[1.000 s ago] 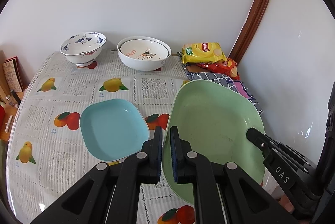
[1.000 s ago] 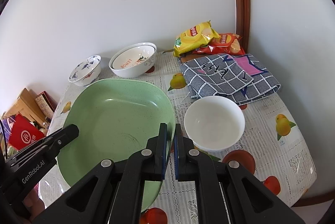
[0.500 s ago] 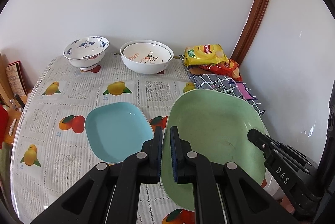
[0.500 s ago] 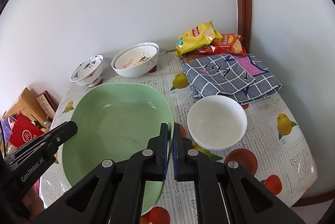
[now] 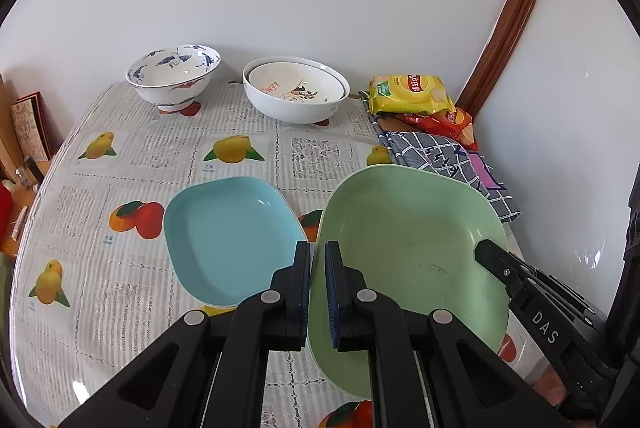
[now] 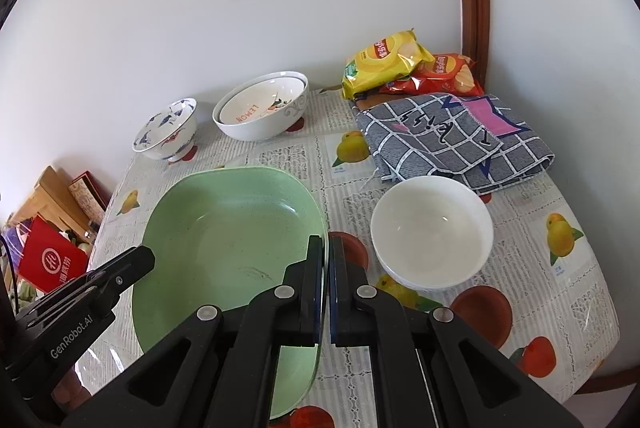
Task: Organize plates and bowls
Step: 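Carry the green plate with both grippers and lower it onto the light-blue plate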
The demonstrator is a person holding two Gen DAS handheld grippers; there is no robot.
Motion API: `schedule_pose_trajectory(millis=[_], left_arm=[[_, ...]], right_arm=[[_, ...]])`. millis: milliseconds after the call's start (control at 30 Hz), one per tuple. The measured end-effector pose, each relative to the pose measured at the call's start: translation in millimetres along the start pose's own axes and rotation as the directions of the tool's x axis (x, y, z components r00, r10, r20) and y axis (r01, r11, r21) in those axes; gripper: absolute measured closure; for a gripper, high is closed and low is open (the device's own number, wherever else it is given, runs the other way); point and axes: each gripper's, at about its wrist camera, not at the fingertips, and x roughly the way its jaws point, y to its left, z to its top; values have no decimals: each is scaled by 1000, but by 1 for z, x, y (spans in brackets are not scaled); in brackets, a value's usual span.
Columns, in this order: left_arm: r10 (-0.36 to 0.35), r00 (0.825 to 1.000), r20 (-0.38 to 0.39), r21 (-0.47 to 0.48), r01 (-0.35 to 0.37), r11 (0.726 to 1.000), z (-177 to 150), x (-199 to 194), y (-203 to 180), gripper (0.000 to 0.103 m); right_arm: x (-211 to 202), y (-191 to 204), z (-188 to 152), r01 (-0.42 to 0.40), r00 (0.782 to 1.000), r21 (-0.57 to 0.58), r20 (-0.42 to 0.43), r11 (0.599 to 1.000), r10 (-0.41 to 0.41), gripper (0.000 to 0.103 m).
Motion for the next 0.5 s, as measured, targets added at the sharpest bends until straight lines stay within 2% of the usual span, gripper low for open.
schedule_pose_trajectory(millis=[500], left_arm=[[44, 998, -45, -93, -48, 995, -3, 24, 46, 95]], right_arm=[[41, 35, 4, -46, 997, -83, -62, 996, 41, 100]])
